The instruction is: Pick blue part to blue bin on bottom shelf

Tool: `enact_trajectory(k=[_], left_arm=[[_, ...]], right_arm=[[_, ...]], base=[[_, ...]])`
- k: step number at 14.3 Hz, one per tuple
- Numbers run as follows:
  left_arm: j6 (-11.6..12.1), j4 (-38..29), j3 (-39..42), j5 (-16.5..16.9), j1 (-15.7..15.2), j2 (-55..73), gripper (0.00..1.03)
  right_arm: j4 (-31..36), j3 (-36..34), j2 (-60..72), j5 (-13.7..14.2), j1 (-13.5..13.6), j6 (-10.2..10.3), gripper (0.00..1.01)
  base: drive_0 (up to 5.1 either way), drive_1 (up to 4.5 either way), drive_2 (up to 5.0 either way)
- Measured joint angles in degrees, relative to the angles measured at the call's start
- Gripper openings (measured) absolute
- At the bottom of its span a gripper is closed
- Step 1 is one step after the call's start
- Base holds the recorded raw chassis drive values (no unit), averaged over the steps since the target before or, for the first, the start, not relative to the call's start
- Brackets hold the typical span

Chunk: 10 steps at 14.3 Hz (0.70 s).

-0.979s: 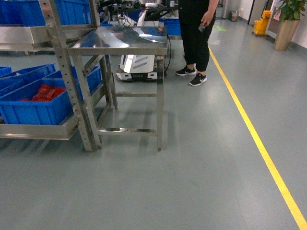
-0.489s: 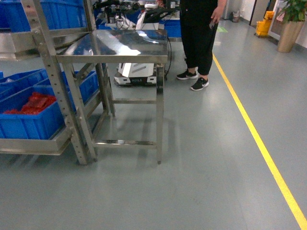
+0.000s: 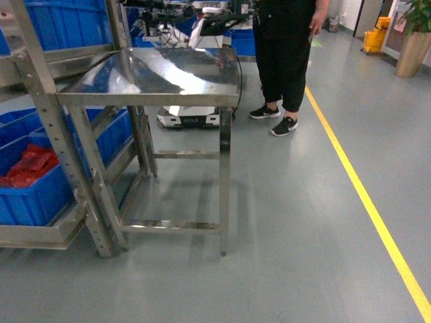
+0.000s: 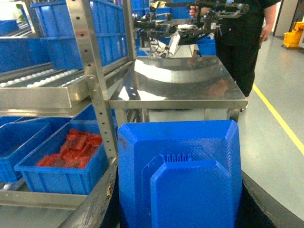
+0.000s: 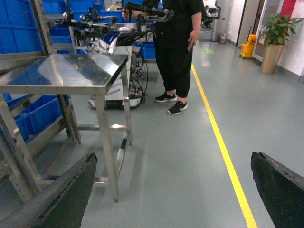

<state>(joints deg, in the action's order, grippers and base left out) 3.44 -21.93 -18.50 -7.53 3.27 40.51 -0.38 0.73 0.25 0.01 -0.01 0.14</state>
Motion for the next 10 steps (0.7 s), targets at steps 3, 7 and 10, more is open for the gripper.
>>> enact_trajectory(k=[3,7,10], left_arm=[[0.00,-0.22,0.00,0.04,0.13,-0.09,0.44],[0.00,-0.37,-0.02,0.02,0.11,-0.09,0.44],[0.00,-0.42,0.00,0.02,0.11,-0.15,0.44]], right_arm=[[0.22,0.00,0.00,0.00,0.00,0.00,0.98],[0.07,0.00,0.00,0.00,0.00,0.00,0.98],[0.13,0.00,0.00,0.00,0.00,0.00,0.98]], base=[[-0.1,4.20,-4.3],[0.0,4.27,-4.2],[-0.1,3.84,-4.0]])
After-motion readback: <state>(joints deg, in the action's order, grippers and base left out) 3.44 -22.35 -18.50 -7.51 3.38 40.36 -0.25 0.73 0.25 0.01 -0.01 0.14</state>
